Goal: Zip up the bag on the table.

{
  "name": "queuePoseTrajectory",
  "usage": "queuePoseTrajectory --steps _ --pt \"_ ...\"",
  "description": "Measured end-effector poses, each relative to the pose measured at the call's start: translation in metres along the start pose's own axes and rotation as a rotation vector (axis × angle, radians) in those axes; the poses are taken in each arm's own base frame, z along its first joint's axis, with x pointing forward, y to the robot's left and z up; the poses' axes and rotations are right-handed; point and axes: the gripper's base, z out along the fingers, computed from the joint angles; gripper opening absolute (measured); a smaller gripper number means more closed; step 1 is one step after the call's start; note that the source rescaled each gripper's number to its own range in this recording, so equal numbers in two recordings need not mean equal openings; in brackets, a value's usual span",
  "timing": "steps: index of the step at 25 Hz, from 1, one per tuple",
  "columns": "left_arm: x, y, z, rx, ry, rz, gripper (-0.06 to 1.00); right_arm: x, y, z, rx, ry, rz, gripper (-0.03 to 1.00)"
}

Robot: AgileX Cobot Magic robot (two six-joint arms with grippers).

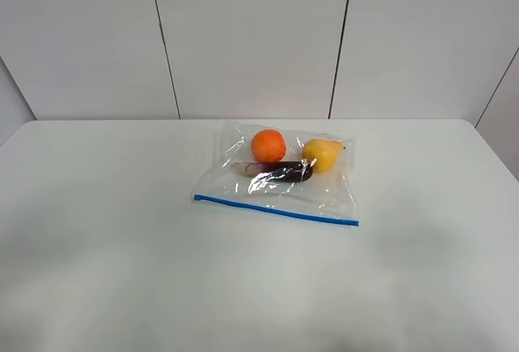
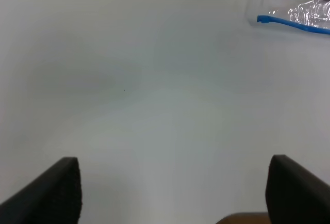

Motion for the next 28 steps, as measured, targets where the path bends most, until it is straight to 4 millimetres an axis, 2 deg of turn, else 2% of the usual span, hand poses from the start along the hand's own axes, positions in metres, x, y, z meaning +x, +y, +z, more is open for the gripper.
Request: queuePoseTrajectory --steps 7,28 --pt "0.005 0.0 -0.006 0.001 -0.047 0.002 0.94 0.016 0.001 -0.025 0.019 -0.188 -0.002 0.87" --pt "0.009 0.0 -0.01 0.002 -0.081 0.004 0.94 0.017 0.0 -0.025 0.025 -0.191 0.01 0.87"
